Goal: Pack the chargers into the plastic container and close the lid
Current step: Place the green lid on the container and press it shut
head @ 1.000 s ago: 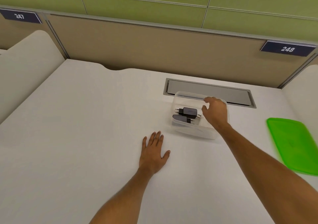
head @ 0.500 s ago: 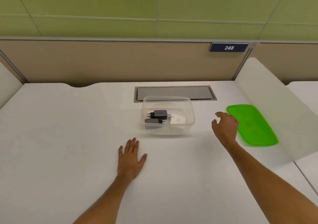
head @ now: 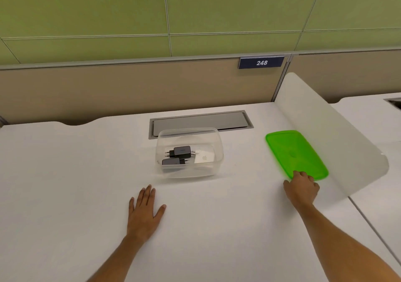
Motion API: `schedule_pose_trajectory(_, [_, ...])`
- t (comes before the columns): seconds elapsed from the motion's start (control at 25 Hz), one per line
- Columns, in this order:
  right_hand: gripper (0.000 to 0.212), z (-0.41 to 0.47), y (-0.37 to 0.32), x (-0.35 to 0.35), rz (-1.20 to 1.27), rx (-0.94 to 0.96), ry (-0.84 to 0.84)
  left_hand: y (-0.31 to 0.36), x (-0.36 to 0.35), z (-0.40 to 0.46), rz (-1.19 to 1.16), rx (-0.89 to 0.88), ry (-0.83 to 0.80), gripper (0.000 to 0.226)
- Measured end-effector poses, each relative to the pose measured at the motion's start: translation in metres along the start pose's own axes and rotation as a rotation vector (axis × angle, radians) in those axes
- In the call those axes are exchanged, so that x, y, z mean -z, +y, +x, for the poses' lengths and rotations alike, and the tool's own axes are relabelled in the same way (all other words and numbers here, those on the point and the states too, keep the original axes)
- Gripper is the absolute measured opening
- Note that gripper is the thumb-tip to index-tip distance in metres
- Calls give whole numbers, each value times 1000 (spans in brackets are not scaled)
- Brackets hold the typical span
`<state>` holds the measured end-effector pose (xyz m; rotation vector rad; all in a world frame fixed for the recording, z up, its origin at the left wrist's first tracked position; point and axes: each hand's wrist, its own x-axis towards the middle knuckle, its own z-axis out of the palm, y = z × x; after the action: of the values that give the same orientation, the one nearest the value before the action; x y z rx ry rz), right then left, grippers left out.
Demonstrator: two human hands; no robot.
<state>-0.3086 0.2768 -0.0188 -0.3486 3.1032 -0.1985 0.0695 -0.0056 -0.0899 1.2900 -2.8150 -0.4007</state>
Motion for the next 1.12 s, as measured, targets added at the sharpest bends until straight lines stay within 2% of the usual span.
schedule_pose_trajectory(0.28, [25,15,2,-14,34,33,46,2,2,0,-16,12,-7,94])
schedule_pose_trajectory(0.48, [16,24,0,-21,70,45,94,4,4,1,-41,29,-18,87])
schedule_pose_trajectory(0.72, [14,37,-16,3,360,-67,150,8,11,5,-116,63,-69,69])
schedule_pose_trajectory(0.84, [11,45,-33,31,493,-118,216,16,20,7,-212,58,-47,68])
schedule_pose_trajectory(1.0, [15,48,-61,76,710,-77,312,34,39,13,-361,14,28,65])
schedule_pose_trajectory(1.12, [17,43,-84,104,857,-24,320,46,58,20,-492,22,107,64])
